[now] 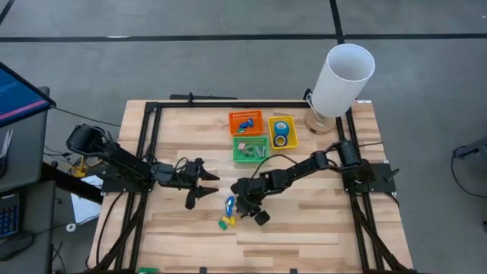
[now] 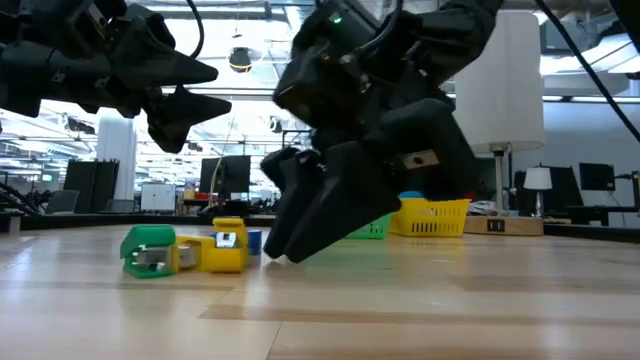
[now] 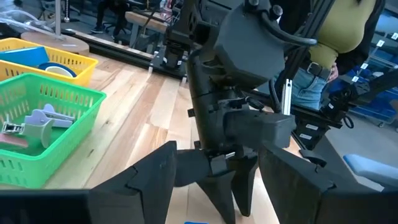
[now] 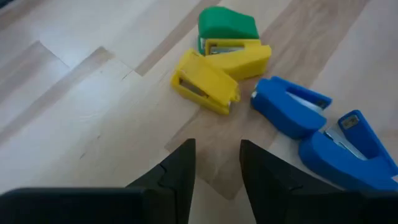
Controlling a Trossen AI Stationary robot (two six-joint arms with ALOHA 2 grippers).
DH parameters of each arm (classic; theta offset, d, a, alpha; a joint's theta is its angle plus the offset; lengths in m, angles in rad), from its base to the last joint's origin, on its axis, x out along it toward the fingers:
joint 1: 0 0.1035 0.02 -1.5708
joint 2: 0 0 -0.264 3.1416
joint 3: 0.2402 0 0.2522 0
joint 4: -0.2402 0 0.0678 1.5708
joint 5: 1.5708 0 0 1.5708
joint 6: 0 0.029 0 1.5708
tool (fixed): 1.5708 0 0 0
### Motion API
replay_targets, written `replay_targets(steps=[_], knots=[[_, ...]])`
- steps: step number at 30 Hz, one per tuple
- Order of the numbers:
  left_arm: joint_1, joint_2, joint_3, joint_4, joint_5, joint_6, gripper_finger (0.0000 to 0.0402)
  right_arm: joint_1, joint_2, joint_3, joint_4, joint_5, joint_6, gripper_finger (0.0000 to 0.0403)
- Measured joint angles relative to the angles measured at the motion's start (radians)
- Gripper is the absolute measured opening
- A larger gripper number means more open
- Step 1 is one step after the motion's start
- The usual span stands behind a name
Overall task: Pick and place Stapler, Stapler remover, tape
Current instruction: Put the blue stapler into the orange bin
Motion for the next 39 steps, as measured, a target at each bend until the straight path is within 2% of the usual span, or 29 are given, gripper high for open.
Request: replay_targets(steps=[4, 7, 13, 19, 21, 23, 25, 28, 33, 39], knots=[[0.0, 0.0, 0.0, -0.002, 0.0, 0.0, 0.0215, -0.015, 0.012, 0.025, -0.041, -0.041, 0.023, 0.0118], [0.0, 0.0, 0.0, -0.003, 0.0, 0.0, 0.0216, -0.012, 0.01, 0.028, -0.05, -0.029, 0.023, 0.0118], [-0.007, 0.0, -0.001, -0.004, 0.072, 0.004, 0.0215, 0.01, -0.063, 0.025, -0.075, 0.077, 0.004, 0.0118], [-0.07, 0.0, -0.001, -0.01, 0.088, 0.151, 0.0215, 0.018, -0.132, 0.026, -0.075, 0.123, 0.023, 0.0118], [-0.086, -0.001, -0.001, -0.025, 0.077, 0.197, 0.0214, 0.023, -0.156, 0.026, -0.074, 0.126, 0.023, 0.0118], [-0.089, -0.001, -0.001, -0.044, 0.009, 0.198, 0.0214, 0.031, -0.178, 0.026, -0.073, 0.126, 0.023, 0.0118], [-0.078, -0.001, 0.007, -0.089, -0.077, 0.171, 0.0214, 0.038, -0.195, 0.026, -0.074, 0.126, 0.023, 0.0118], [-0.037, -0.001, 0.041, -0.199, -0.107, 0.104, 0.0214, 0.05, -0.221, 0.026, -0.1, 0.128, 0.024, 0.0118], [0.028, -0.001, 0.128, -0.384, -0.028, 0.031, 0.0214, 0.063, -0.245, 0.026, -0.189, 0.133, 0.064, 0.0118], [0.036, -0.001, 0.2, -0.521, 0.02, 0.002, 0.0214, 0.083, -0.25, 0.025, -0.305, 0.132, 0.125, 0.0118]])
